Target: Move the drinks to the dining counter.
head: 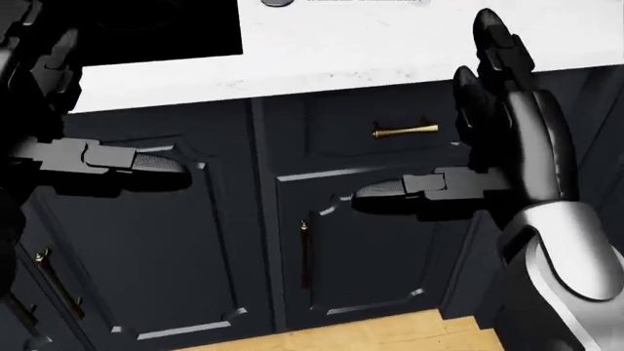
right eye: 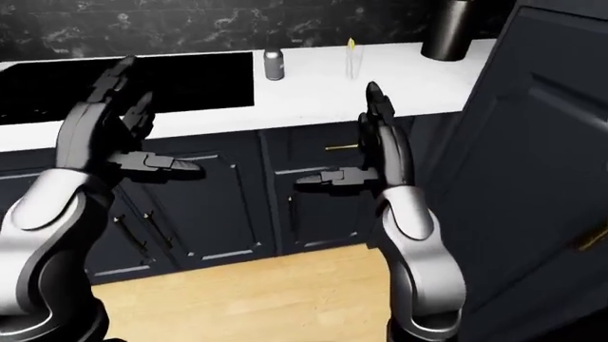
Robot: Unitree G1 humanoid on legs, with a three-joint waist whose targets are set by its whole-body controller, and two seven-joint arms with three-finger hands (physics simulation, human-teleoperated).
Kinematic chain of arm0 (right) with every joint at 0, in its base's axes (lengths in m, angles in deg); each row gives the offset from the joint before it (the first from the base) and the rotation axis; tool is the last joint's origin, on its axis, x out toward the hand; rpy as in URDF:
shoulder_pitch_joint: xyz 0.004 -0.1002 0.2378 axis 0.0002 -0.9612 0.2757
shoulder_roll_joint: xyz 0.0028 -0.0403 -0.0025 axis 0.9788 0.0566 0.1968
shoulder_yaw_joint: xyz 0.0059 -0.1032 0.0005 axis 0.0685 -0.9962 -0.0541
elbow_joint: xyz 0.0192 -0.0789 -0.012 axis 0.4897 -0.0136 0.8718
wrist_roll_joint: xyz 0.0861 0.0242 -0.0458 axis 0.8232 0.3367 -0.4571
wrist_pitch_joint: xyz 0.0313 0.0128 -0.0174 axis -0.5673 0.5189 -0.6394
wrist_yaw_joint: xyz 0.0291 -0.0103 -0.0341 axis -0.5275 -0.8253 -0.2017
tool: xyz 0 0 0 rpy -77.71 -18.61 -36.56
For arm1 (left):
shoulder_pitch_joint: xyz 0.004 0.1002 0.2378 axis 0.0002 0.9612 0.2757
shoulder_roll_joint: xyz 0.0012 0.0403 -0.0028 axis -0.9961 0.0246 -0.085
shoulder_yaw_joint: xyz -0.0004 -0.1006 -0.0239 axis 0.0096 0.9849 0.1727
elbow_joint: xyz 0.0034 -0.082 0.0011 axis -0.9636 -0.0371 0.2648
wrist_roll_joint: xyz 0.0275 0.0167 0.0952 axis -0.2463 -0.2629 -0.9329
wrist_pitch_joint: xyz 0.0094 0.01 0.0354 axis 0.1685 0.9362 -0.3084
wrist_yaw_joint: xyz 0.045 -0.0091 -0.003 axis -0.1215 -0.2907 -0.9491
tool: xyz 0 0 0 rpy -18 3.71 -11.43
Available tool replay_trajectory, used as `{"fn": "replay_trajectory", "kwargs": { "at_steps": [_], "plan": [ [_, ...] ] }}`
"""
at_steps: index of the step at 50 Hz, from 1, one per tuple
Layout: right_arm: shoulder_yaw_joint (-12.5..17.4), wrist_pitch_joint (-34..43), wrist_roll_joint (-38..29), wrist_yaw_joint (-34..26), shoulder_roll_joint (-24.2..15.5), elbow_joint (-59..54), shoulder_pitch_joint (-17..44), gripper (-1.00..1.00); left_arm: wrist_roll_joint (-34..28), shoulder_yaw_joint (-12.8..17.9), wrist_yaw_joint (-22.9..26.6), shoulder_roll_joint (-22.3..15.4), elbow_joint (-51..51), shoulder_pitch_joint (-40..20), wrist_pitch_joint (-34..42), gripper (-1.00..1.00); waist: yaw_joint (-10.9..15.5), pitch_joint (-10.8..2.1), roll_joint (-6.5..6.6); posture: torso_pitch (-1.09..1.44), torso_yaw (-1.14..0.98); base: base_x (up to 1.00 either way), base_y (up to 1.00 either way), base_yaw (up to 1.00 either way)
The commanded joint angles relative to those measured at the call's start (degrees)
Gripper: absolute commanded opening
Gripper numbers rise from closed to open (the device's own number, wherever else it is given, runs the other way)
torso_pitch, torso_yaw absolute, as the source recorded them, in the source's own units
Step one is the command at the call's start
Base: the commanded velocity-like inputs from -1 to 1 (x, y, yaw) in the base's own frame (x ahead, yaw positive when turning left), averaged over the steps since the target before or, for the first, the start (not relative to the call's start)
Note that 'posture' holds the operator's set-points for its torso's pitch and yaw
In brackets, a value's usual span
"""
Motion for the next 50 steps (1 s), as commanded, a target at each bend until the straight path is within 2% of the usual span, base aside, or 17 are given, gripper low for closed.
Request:
{"fn": "replay_trajectory", "kwargs": {
  "at_steps": [1,5,7,8,9,11,17,21,22,24,32,37,38,39,46,49,50],
  "plan": [
    [0.9,-2.2,0.0,0.2,-0.5,2.3,1.5,1.0,0.3,0.2,0.0,-0.2,1.8,-1.7,-1.8,1.0,-0.1,-1.06,0.27,0.0,0.0,0.48,0.0,0.0],
    [1.4,-2.7,0.5,0.3,-0.6,2.1,1.0,1.0,0.3,-0.4,-0.2,0.1,3.4,-1.6,-0.5,1.0,0.8,-1.85,-2.51,0.0,0.0,0.47,0.0,0.0],
    [1.6,-2.5,0.8,0.4,-0.8,2.3,1.0,1.0,0.0,-0.6,0.1,0.2,2.0,-1.1,-2.4,1.0,0.7,-2.83,-5.81,0.0,0.0,0.47,0.0,0.0],
    [1.6,-2.5,1.0,0.5,-0.8,2.4,0.9,1.0,0.0,-0.7,0.1,0.2,2.8,-1.4,-1.3,1.0,0.1,-1.1,-3.82,0.0,0.0,0.47,0.0,0.0],
    [1.5,-2.8,1.0,0.5,-0.9,2.3,0.7,1.0,-0.1,-0.7,0.1,0.2,2.9,-1.5,-1.2,1.0,0.6,0.06,-5.2,0.0,0.0,0.48,0.0,0.0],
    [1.6,-2.6,1.2,0.6,-0.8,2.5,0.6,1.0,-0.2,-0.7,0.1,0.2,3.1,-1.8,-0.7,1.0,-0.3,-0.85,-5.12,0.0,0.0,0.47,0.0,0.0],
    [1.4,-2.5,1.4,0.7,-0.9,2.8,0.3,1.0,-0.4,-0.7,0.5,0.0,3.3,-2.1,-0.2,1.0,-1.4,-0.6,-2.43,0.0,0.0,0.47,0.0,0.0],
    [1.4,-2.3,1.5,0.9,-0.8,3.2,0.4,1.0,-0.4,-0.4,0.5,0.1,3.6,-2.6,0.2,1.0,-1.9,-2.23,2.04,0.0,0.0,0.47,0.0,0.0],
    [1.4,-2.2,1.6,0.9,-0.8,3.4,0.4,1.0,-0.4,-0.5,0.5,0.1,3.5,-2.6,0.0,1.0,-1.9,-2.86,2.13,0.0,0.0,0.47,0.0,0.0],
    [1.5,-2.1,1.7,0.9,-0.8,3.7,0.3,1.0,-0.4,-0.6,0.4,0.2,3.6,-2.3,-0.2,1.0,-1.6,-0.34,2.37,0.0,0.0,0.48,0.0,0.0],
    [2.5,-2.2,2.7,0.8,-1.4,4.5,-0.2,1.0,-0.9,-0.8,1.1,0.3,3.5,-2.1,-1.1,1.0,0.5,-1.12,-0.62,0.0,0.0,0.47,0.0,0.0],
    [5.1,-2.2,4.4,0.7,-3.0,4.3,0.2,1.0,0.5,2.1,1.1,-1.2,7.8,-2.3,3.6,1.0,0.7,-3.69,-4.77,0.0,0.0,0.31,0.0,0.0],
    [5.6,-2.0,5.0,0.9,-3.3,4.4,0.4,1.0,0.8,2.5,1.1,-1.5,8.1,-2.0,3.5,1.0,0.2,-1.51,-4.55,0.0,0.0,0.2,0.0,0.0],
    [6.1,-1.9,5.4,1.2,-3.6,4.2,0.6,1.0,1.0,2.7,1.0,-1.7,8.1,-1.5,3.1,1.0,0.3,-0.78,-5.76,0.0,0.0,0.13,0.0,0.0],
    [7.5,-1.6,7.9,2.6,-5.3,4.1,0.8,1.0,3.3,4.7,0.4,-3.2,11.2,-1.1,5.8,1.0,-0.6,0.38,-3.85,0.0,0.0,0.01,0.0,0.0],
    [8.0,-1.6,8.9,3.3,-5.8,4.0,1.0,1.0,3.9,5.1,0.1,-3.7,11.1,-0.9,5.6,1.0,-0.8,-1.25,0.07,0.0,0.0,0.0,0.0,0.0],
    [7.9,-1.5,9.3,3.6,-5.7,4.0,1.0,1.0,4.1,5.0,-0.1,-3.7,11.1,-0.9,5.6,1.0,-1.2,-1.34,-1.4,0.0,0.0,0.0,0.0,0.0]
  ]
}}
